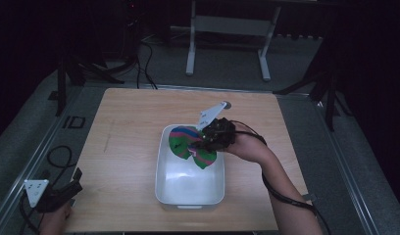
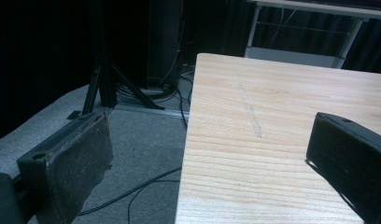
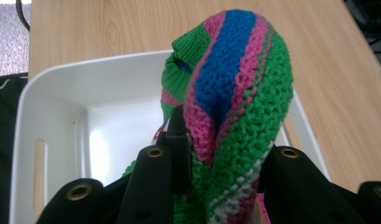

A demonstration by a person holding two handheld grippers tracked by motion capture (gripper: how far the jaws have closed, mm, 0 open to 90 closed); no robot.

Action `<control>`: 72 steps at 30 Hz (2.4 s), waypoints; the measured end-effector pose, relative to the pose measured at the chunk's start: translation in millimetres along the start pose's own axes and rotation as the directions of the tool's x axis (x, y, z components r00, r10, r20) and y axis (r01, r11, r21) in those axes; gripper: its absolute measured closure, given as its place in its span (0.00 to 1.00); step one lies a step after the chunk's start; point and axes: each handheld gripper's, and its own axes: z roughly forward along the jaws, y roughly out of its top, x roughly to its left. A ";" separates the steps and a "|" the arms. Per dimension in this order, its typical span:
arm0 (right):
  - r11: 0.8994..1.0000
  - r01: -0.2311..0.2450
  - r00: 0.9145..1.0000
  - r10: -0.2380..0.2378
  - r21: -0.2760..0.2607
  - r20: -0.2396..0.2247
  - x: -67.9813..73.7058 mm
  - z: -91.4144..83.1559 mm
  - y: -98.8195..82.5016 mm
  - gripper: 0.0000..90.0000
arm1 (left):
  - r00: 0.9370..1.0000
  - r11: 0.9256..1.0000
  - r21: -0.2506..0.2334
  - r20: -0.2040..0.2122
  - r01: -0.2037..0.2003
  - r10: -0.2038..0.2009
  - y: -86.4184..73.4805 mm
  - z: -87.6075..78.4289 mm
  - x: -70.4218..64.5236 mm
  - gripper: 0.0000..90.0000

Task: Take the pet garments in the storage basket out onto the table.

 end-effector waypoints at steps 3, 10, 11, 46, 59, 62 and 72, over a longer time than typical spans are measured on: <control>1.000 -0.005 1.000 0.006 -0.025 0.019 -2.3 -14.0 1.3 0.78 | 1.000 1.000 0.000 0.000 0.001 -0.001 0.0 -0.1 0.1 0.01; 0.997 -0.035 0.998 0.038 -0.064 0.058 -11.0 -37.8 -7.2 0.78 | 1.000 1.000 0.001 0.000 0.002 -0.002 0.0 0.0 0.2 0.01; 0.997 -0.040 0.997 0.045 -0.071 0.067 -12.4 -41.8 -9.7 0.78 | 1.000 1.000 0.001 0.000 0.002 -0.002 0.0 0.0 0.2 0.01; 0.957 -0.271 0.925 0.288 -0.101 0.248 -41.0 -109.6 -130.6 0.78 | 1.000 1.000 0.001 -0.004 -0.006 0.006 0.0 -0.2 -0.3 0.01; 0.937 -0.337 0.902 0.350 -0.095 0.251 -51.0 -78.7 -160.6 0.78 | 1.000 1.000 0.002 -0.004 -0.008 0.008 -0.1 -0.2 -0.6 0.01; 0.932 -0.352 0.898 0.363 -0.092 0.250 -52.6 -69.9 -168.2 0.78 | 1.000 1.000 -0.001 -0.005 -0.011 0.011 -0.2 -0.2 -1.1 0.01; 0.910 -0.407 0.874 0.413 -0.077 0.256 -58.7 -36.0 -198.6 0.78 | 1.000 1.000 0.001 -0.007 -0.011 0.011 -0.2 -0.1 -1.5 0.01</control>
